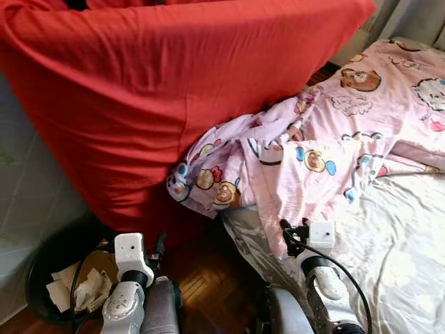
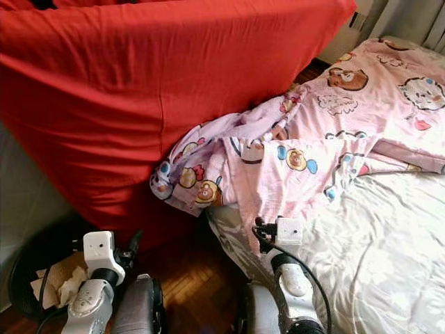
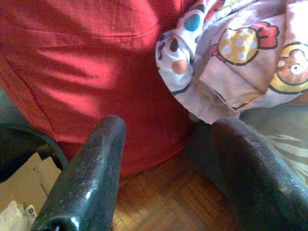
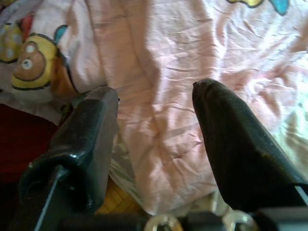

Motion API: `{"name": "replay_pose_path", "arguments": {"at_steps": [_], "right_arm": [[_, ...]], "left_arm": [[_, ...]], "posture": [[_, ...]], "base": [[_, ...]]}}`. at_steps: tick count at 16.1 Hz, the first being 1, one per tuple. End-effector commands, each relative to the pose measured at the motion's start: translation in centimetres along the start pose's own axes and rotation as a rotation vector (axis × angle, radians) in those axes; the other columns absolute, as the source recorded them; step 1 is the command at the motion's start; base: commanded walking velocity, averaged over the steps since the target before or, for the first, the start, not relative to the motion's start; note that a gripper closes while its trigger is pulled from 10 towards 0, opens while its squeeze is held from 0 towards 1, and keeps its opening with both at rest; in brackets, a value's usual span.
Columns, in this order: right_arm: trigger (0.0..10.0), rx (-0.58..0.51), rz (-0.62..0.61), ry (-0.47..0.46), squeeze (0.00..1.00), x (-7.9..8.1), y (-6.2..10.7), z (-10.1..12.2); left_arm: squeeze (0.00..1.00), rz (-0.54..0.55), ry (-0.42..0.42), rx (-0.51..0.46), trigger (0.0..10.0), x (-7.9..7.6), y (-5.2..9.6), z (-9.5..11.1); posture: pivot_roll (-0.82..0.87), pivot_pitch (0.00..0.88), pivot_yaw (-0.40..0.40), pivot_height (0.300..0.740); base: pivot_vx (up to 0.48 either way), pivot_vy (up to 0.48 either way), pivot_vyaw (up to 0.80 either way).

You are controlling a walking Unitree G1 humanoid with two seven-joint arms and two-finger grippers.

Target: Clean up the room

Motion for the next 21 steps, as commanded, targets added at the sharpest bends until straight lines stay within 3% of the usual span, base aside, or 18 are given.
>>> {"name": "replay_pose_path", "arguments": {"at_steps": [1, 12, 16, 17, 18, 21], "right_arm": [[10.0, 0.039, 0.001, -0.006, 0.00, 0.0, 0.3, -0.8], [10.0, 0.044, 0.036, 0.006, 0.00, 0.3, 0.5, -1.0], [10.0, 0.088, -0.025, -0.068, 0.00, -0.7, 0.4, -1.5], [10.0, 0.115, -0.068, -0.141, 1.00, -1.1, 0.5, -1.9], [10.0, 0.126, -0.094, -0.172, 1.00, -1.4, 0.5, -2.1], [10.0, 0.183, -0.322, -0.303, 1.00, -4.5, 1.4, -3.2]], "left_arm": [[0.00, 0.011, 0.002, 0.032, 10.0, 0.4, 0.5, -0.7], [0.00, 0.011, 0.000, 0.030, 10.0, 0.3, 0.5, -0.7], [0.00, 0.004, -0.002, 0.026, 10.0, 0.2, 0.5, -0.6], [0.00, 0.004, -0.002, 0.026, 10.0, 0.2, 0.5, -0.6], [0.00, 0.004, -0.002, 0.026, 10.0, 0.2, 0.5, -0.6], [0.00, 0.002, -0.005, 0.027, 10.0, 0.3, 0.8, -0.8]], "posture": [[-0.01, 0.220, -0.024, 0.621], [-0.01, 0.222, -0.026, 0.621], [-0.01, 0.223, -0.027, 0.621], [-0.01, 0.223, -0.025, 0.621], [-0.01, 0.223, -0.025, 0.621], [0.00, 0.171, -0.015, 0.621]], "base": [[0.300, 0.000, 0.00], [0.355, 0.000, 0.09], [0.000, 0.000, 0.00], [0.000, 0.000, 0.00], [0.000, 0.000, 0.00], [0.000, 0.000, 0.00]]}}
Point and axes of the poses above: a point about 5 cm out from each wrist's last joint towards the gripper, its own y axis pointing back from the gripper into the wrist, its own z axis along the axis of the wrist's last joint, x = y × z, the point moved 1 cm from there along -y, pointing out of the wrist towards the gripper, and after that the axes turned 5 degrees about y, right-handed, at the moved point
